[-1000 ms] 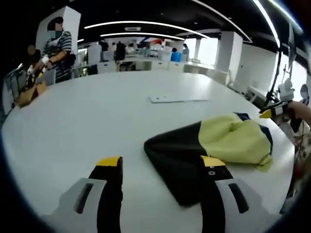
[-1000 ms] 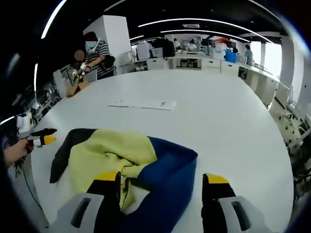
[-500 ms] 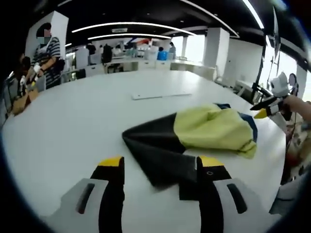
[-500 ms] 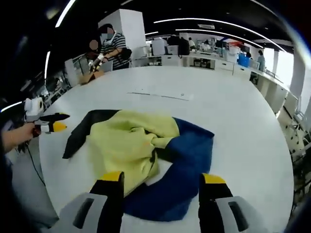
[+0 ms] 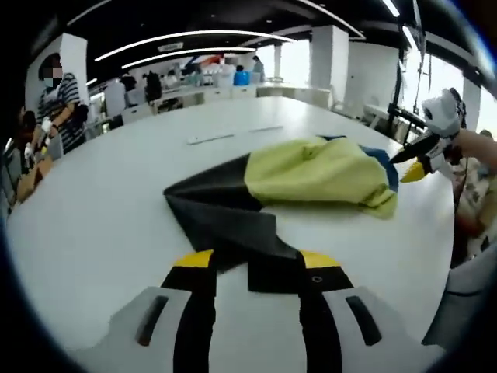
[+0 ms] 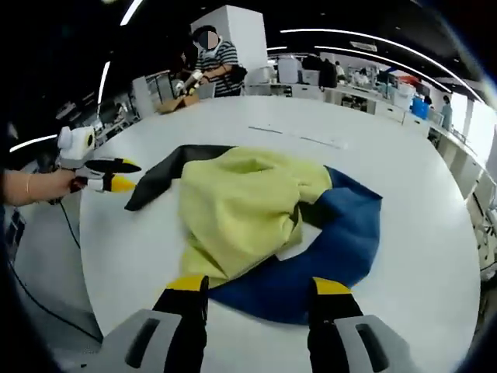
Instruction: Fold the garment on the visible template until the final outline fits inside the template.
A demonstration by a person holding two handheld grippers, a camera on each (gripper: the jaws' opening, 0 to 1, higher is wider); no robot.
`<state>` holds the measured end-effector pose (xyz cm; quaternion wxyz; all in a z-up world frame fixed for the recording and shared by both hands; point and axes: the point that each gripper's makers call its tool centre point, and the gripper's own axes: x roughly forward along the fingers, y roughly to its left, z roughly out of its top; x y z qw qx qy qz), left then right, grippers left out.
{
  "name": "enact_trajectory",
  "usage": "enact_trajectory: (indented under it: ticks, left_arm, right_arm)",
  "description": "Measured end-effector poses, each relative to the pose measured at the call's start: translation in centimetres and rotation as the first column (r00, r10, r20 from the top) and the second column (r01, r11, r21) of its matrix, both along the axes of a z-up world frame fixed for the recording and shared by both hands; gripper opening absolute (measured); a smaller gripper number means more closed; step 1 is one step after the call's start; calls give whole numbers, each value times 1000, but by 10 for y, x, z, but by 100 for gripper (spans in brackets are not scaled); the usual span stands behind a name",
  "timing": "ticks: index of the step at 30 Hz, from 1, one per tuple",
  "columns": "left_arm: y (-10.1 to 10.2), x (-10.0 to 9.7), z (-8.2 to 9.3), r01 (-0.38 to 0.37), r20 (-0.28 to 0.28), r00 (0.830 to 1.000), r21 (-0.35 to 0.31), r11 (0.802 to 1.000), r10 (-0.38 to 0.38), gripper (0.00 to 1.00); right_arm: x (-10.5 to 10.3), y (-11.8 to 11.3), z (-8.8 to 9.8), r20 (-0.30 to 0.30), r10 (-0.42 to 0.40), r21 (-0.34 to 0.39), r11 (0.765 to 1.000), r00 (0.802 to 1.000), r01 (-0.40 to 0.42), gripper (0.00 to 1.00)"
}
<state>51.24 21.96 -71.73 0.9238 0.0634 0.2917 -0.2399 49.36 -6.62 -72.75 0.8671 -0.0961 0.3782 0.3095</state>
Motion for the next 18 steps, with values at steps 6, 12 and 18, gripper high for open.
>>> enact_trajectory:
  ticks: [6,12,18]
  left_arm:
    - [-11,-12,-11,12,-31,999,-10,1000,-13,35]
    - [-15,-19,-25,32,-48,998,24,999,-31,30]
    - [-19,-24,-27,58,-43,998,38,998,-56,27]
  right_arm:
    - [-9,5,-9,19,44,-33,998,999,-44,45]
    - [-11,8,-17,36,85,-73,994,996,-82,38]
    - [-16,7,-28,14,100,-91,991,995,-98,35]
